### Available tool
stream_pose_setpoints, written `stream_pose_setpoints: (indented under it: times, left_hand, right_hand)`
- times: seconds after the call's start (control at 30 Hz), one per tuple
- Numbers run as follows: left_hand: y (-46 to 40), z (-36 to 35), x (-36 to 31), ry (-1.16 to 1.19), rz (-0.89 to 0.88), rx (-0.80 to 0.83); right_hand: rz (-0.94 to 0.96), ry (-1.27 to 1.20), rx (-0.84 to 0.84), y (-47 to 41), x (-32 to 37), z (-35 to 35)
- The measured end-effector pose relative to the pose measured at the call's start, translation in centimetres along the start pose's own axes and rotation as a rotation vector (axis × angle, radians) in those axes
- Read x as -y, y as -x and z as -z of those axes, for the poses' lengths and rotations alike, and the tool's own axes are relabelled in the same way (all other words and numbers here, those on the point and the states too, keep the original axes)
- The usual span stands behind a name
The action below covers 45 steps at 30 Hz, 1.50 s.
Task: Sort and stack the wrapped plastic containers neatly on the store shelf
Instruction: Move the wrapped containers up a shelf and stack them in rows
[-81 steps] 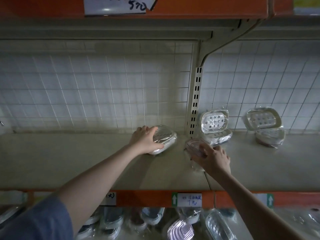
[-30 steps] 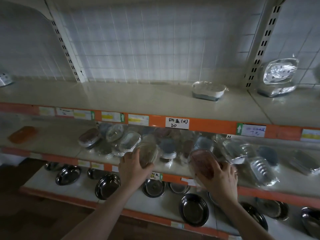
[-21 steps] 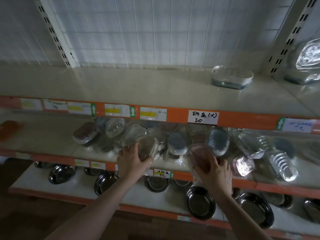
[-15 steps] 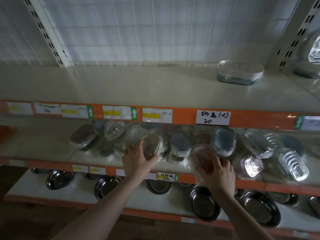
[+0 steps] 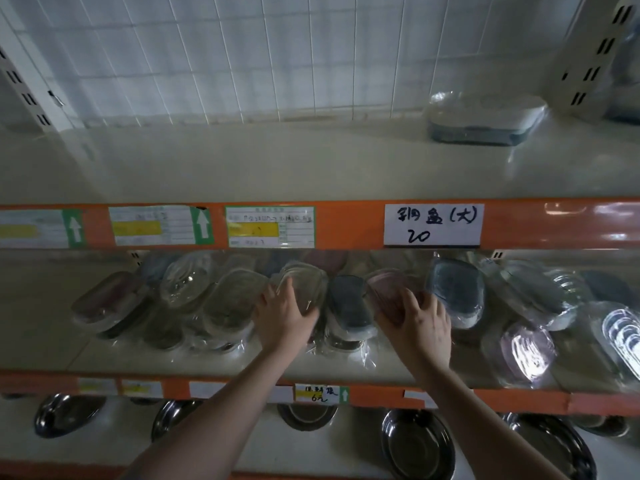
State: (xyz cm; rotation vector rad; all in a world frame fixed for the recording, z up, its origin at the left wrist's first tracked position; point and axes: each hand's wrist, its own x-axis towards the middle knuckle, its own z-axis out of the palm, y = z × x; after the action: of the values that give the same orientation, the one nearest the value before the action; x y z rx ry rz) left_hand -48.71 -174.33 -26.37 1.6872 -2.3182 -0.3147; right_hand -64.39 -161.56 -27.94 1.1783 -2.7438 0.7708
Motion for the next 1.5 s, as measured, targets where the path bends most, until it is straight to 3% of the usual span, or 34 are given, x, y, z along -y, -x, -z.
stream_pose_setpoints:
  times: [0.23,0.47,1.03,1.17,1.5]
  left_hand:
    - [-2.5,-1.4,-0.4,-0.004,-0.022,-0.035]
    - [-0.5,0.4,0.0,0.045,-0.059,-0.013]
    - [13.8,12.2,-3.1,0.159,-0.29,-0.085]
    - [16.9,14.1,-6.2,0.204,-0.274,-0.075]
    - [23.2,17.6,-17.2,0.27,-0.335,-0.259]
  right_hand:
    - [0.009,0.014,-0.032,-2.3,0.6,-2.2]
    - [0.068,0.004,0.009,-0.8,0.7,0.0]
    - [-0.012,0.0,0.035,10.3,-1.9,19.1]
    - [-0.023,-0.008,0.004,11.1,-4.3,23.8]
    - [0.053,-0.044,-0.067,10.3,-12.2,34.4]
